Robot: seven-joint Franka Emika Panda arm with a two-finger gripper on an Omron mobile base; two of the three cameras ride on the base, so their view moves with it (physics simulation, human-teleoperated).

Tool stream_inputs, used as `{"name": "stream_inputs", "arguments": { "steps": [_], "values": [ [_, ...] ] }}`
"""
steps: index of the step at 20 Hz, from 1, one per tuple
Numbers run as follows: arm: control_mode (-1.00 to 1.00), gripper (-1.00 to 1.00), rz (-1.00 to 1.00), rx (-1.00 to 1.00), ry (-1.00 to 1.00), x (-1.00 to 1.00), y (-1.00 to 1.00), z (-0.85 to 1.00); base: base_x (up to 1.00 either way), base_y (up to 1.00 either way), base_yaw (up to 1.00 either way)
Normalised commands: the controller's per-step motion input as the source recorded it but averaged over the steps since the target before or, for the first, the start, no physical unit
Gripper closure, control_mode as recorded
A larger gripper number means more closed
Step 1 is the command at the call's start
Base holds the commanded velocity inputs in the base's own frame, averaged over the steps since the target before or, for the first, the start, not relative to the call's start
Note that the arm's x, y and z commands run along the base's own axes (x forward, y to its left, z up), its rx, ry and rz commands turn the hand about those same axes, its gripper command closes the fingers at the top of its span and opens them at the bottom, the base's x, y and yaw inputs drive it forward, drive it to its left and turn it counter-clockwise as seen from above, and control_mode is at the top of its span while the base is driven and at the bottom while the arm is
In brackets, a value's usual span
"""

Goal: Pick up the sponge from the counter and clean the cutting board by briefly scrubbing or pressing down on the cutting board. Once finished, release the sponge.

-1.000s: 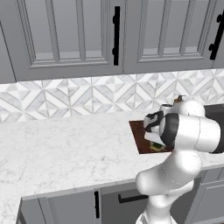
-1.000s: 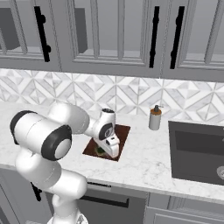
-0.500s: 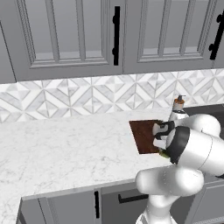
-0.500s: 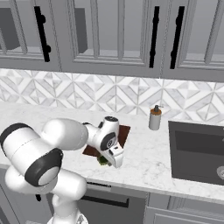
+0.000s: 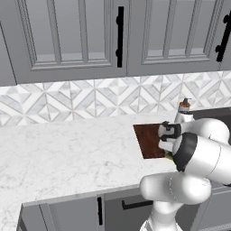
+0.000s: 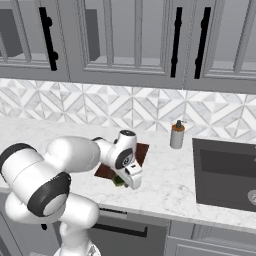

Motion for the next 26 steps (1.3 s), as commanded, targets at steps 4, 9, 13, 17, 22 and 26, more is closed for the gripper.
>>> {"name": "stream_inputs", "arguments": {
  "steps": [4, 9, 13, 17, 22, 26],
  "values": [
    [-1.00, 1.00, 0.00, 0.00, -0.09, 0.12, -0.01, -0.13, 0.00, 0.00, 0.00],
    [-1.00, 1.00, 0.00, 0.00, -0.12, 0.06, 0.00, -0.49, 0.00, 0.00, 0.00],
    [-1.00, 1.00, 0.00, 0.00, 0.05, 0.39, 0.00, -0.28, 0.00, 0.00, 0.00],
    [-1.00, 1.00, 0.00, 0.00, 0.12, 0.35, 0.00, 0.00, 0.00, 0.00, 0.00],
    [-1.00, 1.00, 0.00, 0.00, -0.14, 0.10, 0.00, -0.24, 0.00, 0.00, 0.00],
    [-1.00, 1.00, 0.00, 0.00, -0.12, 0.10, 0.00, -0.04, 0.00, 0.00, 0.00]
  ]
}}
